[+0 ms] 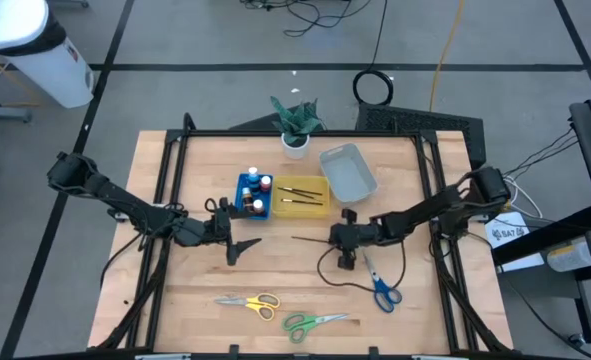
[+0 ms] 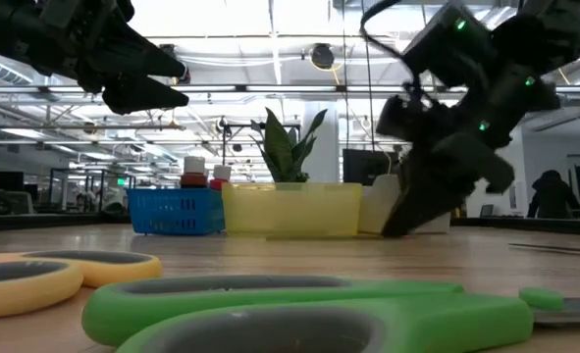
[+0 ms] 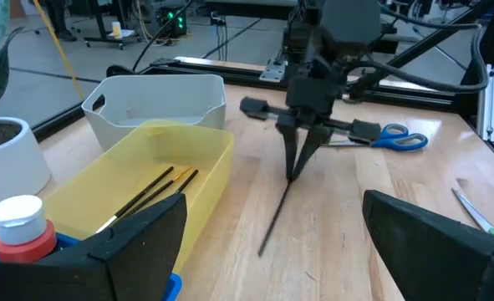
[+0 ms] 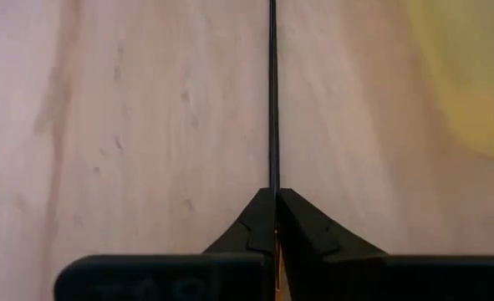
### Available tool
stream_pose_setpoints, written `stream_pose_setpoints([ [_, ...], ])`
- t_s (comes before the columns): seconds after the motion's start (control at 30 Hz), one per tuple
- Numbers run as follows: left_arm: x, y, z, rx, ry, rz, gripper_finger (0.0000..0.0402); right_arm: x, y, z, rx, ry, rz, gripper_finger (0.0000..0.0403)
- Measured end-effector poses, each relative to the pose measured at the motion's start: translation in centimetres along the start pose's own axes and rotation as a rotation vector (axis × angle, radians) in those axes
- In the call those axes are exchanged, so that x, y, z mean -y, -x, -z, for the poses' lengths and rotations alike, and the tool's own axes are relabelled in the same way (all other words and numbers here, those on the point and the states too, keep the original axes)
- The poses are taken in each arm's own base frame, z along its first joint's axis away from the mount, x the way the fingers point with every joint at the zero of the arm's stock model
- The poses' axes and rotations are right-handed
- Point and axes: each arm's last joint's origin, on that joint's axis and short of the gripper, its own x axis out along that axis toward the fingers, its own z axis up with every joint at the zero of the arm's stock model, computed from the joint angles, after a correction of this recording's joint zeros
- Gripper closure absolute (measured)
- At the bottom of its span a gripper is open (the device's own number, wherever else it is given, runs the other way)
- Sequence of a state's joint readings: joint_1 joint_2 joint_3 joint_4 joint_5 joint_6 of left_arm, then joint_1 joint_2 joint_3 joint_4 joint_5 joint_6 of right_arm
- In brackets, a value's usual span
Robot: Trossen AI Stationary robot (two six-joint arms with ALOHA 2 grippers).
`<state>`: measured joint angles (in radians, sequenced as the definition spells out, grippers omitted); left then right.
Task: Pick & Place Paint Supplies
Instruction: Put the black paint brush into the yellow bin, then put the blue scissor into the gray bin
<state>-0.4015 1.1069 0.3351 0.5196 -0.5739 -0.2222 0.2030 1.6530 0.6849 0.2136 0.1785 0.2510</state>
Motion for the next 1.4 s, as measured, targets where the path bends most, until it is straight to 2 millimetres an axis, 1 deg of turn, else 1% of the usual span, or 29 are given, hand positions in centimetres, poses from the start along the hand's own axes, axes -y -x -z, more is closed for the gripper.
stream_pose_setpoints([
  [0.17, 0.0, 0.0, 0.0, 0.001, 0.000, 0.000, 0.0025, -0.5, 1.6, -1.5, 0.116, 0.001, 0.000, 0.0403],
  [0.27, 0.0, 0.0, 0.0, 0.000, 0.000, 0.000, 0.0025, -0.4, 2.1, -2.2, 0.174, -0.014, 0.011, 0.0403],
  [0.4, 0.0, 0.0, 0.0, 0.001, 0.000, 0.000, 0.0025, -0.1, 2.5, -3.0, 0.250, -0.041, 0.068, 0.0402],
  [0.67, 0.0, 0.0, -0.1, 0.006, 0.003, 0.000, 0.0025, 3.1, 2.4, -4.5, 0.353, -0.138, 0.138, 0.0402],
  [0.83, 0.0, 0.0, 0.0, 0.005, -0.004, 0.000, 0.0025, 5.0, 2.3, -5.1, 0.383, -0.165, 0.166, 0.0402],
  [1.03, 0.0, 0.0, 0.0, 0.004, -0.004, 0.000, 0.0025, 6.2, 2.3, -5.3, 0.389, -0.187, 0.174, 0.0402],
  [1.13, 0.0, 0.0, 0.0, 0.004, -0.004, 0.000, 0.0025, 6.2, 2.4, -5.5, 0.416, -0.191, 0.169, 0.0391],
  [1.27, 0.0, 0.0, 0.0, 0.004, -0.003, 0.000, 0.0025, 6.1, 2.5, -5.6, 0.425, -0.182, 0.166, 0.0360],
  [1.33, 0.0, 0.0, 0.0, 0.004, -0.003, 0.000, 0.0025, 5.6, 2.5, -5.8, 0.440, -0.158, 0.147, 0.0343],
  [1.4, 0.0, 0.0, 0.0, 0.002, -0.005, 0.000, 0.0025, 4.6, 2.8, -6.3, 0.494, -0.107, 0.063, 0.0328],
])
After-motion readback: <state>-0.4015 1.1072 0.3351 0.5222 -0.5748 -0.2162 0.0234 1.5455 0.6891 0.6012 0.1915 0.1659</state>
